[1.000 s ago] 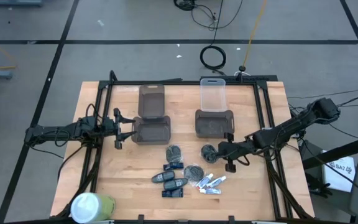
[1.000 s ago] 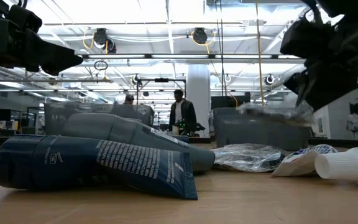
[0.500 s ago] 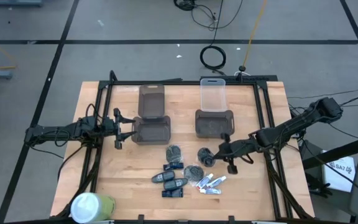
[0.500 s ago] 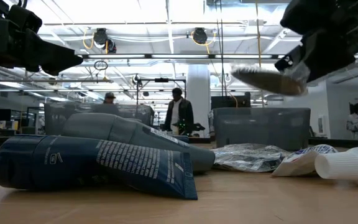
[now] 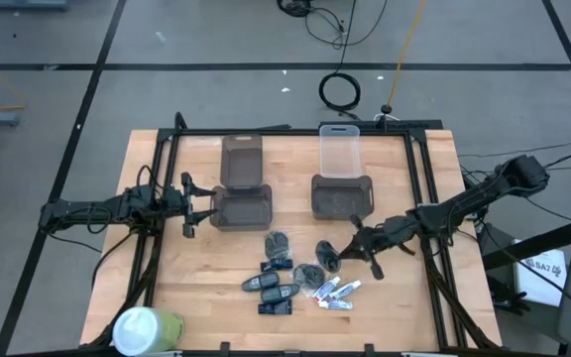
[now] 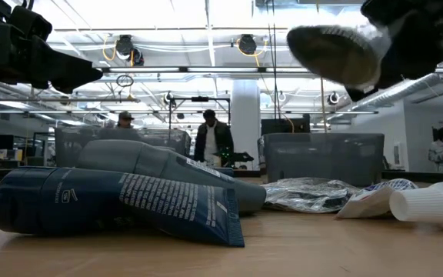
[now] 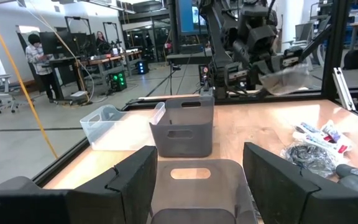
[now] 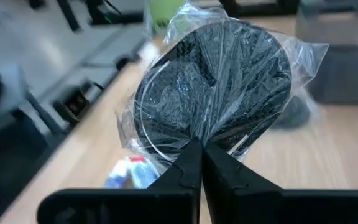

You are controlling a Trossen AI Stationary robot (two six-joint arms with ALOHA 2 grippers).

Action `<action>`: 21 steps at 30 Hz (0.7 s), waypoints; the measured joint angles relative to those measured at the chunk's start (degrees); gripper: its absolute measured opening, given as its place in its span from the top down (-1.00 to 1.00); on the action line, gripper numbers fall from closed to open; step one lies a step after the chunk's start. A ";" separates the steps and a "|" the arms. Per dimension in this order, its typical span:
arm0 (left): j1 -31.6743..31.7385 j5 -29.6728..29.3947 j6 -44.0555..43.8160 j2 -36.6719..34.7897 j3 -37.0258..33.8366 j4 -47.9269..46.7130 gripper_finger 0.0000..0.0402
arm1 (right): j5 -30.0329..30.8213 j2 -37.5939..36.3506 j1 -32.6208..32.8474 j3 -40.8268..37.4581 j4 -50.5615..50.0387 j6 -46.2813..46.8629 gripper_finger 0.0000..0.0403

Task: Pick & Place Travel size toiletries
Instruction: Put the top right black hairbrush into the transparent bin

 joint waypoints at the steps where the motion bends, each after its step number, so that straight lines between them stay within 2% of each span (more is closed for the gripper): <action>1: 0.00 0.00 0.02 0.00 0.01 -0.02 -0.17 | -0.90 -0.52 -0.38 -0.74 2.03 -0.16 1.00; 6: -0.02 0.00 0.00 0.01 0.01 0.00 -0.17 | -1.11 -3.42 -2.34 -3.45 7.57 -1.95 1.00; 21: 0.00 0.00 0.00 0.02 0.00 -0.02 -0.17 | -1.05 -4.79 -14.44 -3.69 7.87 -4.70 1.00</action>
